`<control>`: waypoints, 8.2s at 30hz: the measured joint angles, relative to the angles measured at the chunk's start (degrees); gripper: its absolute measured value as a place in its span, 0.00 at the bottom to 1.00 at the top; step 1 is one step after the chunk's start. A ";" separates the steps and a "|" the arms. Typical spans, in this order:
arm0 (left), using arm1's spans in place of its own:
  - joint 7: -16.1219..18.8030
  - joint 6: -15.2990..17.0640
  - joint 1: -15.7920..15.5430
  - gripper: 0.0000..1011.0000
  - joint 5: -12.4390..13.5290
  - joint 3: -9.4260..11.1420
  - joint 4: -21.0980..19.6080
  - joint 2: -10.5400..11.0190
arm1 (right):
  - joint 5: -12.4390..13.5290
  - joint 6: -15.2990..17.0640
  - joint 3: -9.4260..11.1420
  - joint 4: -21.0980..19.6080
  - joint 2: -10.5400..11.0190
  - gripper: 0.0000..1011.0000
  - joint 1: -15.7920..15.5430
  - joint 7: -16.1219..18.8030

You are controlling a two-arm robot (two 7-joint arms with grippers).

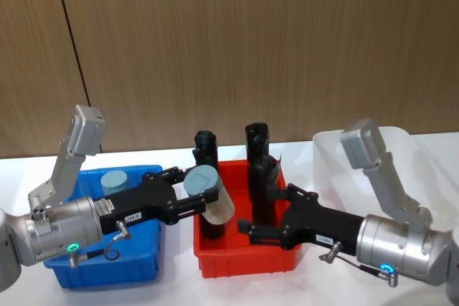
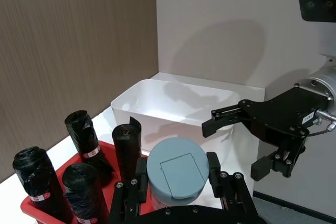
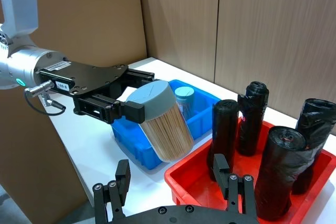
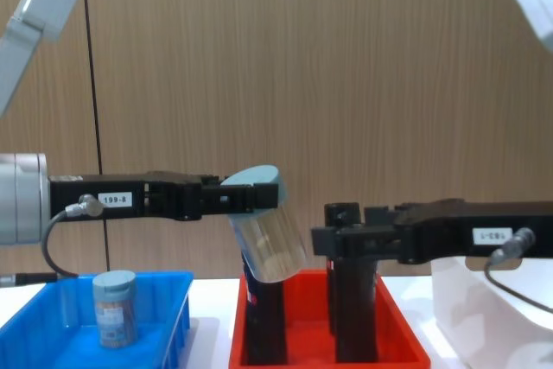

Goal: Pick the cotton swabs from the blue box and place them into the white box.

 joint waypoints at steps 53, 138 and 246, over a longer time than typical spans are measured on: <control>0.00 0.00 0.00 0.67 0.00 0.00 -0.01 0.00 | -9.68 -6.90 -6.11 10.92 -6.38 0.99 7.16 -0.66; 0.00 0.00 0.00 0.99 0.00 0.00 0.00 0.00 | -8.66 -9.92 -6.88 10.71 -4.16 0.64 6.36 -5.42; 22.65 -4.32 5.27 0.99 6.90 3.77 -7.54 -1.15 | -1.33 -16.23 4.15 -3.33 2.58 0.99 -10.23 -30.30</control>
